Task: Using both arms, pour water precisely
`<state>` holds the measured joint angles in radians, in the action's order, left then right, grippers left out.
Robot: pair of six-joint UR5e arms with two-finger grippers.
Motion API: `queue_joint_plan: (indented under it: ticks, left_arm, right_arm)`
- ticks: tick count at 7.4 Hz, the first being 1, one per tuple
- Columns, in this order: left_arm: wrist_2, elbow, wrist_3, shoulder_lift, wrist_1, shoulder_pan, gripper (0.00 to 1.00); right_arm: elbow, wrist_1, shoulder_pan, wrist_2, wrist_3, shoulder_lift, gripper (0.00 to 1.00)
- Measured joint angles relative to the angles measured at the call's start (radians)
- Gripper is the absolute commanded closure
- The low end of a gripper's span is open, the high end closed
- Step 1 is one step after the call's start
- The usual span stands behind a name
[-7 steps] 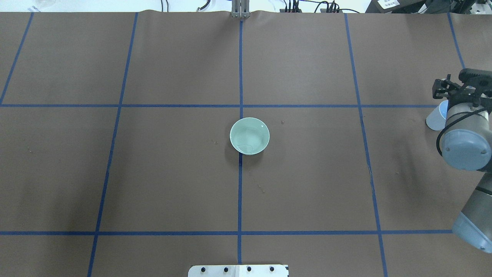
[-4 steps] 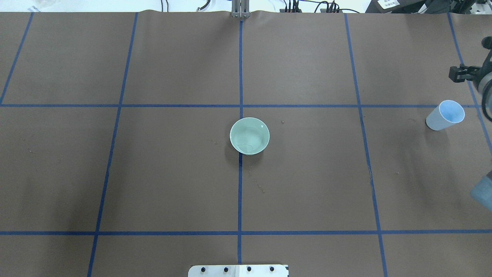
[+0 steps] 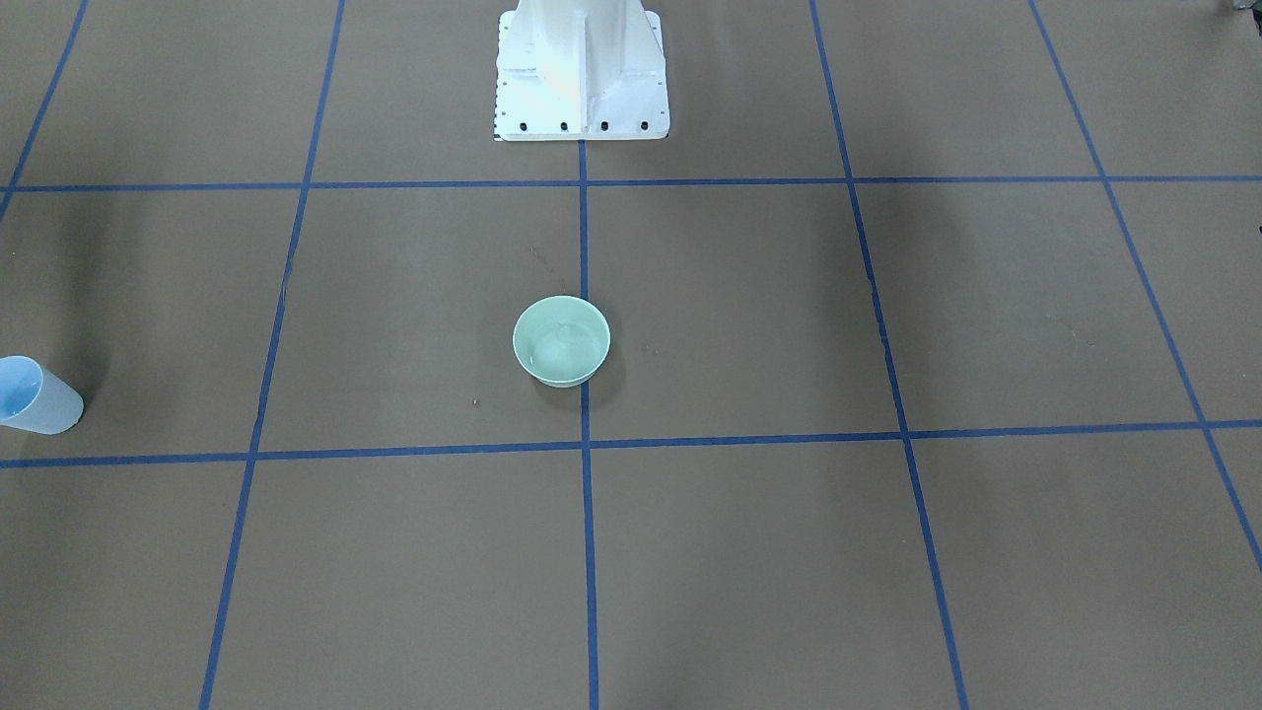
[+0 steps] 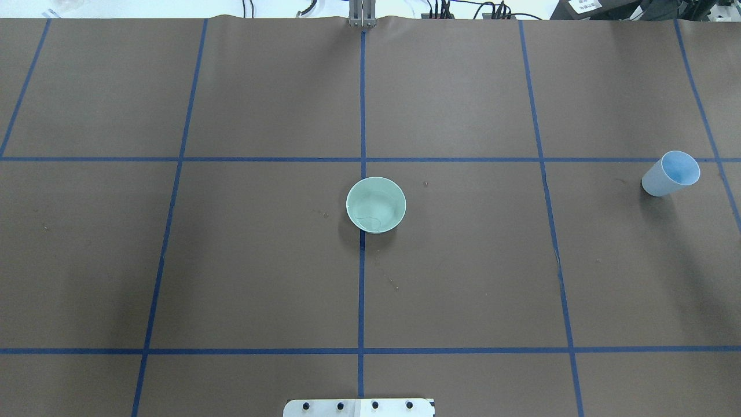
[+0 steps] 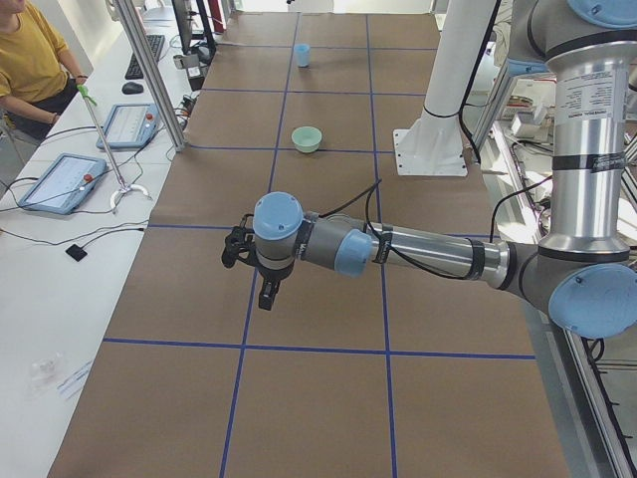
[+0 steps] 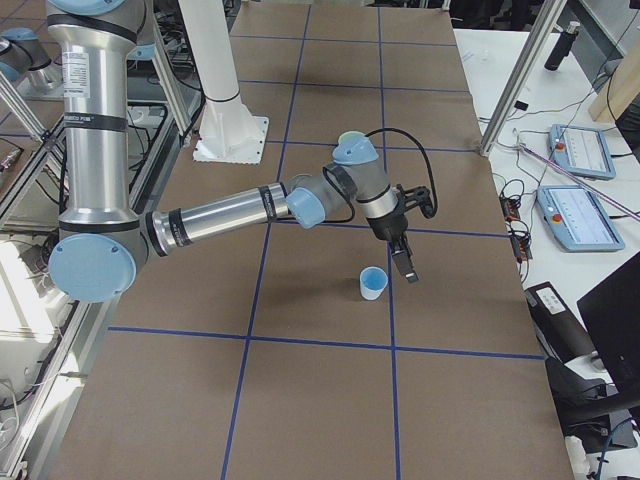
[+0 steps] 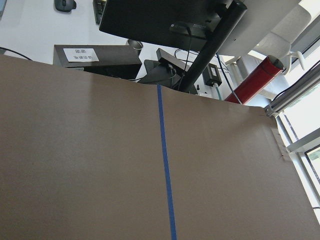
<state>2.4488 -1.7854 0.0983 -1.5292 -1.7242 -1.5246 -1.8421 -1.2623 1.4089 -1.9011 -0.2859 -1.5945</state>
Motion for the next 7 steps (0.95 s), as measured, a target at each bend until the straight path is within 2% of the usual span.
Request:
queue_joint_plan:
  ticks: [2, 4, 5, 7]
  left_arm:
    - [-0.003, -0.006, 0.131, -0.08, 0.0, 0.031, 0.01]
    - [-0.007, -0.007, 0.289, -0.17, 0.0, 0.105, 0.01]
    - [-0.015, -0.008, 0.367, -0.216, 0.0, 0.146, 0.01]
    - [-0.065, -0.012, 0.501, -0.295, -0.001, 0.239, 0.01]
  right_arm:
    - [0.049, -0.12, 0.127, -0.142, 0.309, 0.008, 0.0]
    - [0.057, -0.335, 0.215, -0.187, 0.571, 0.048, 0.0]
    - [0.059, -0.423, 0.242, -0.217, 0.628, 0.063, 0.01]
    - [0.072, -0.506, 0.264, -0.276, 0.634, 0.061, 0.01]
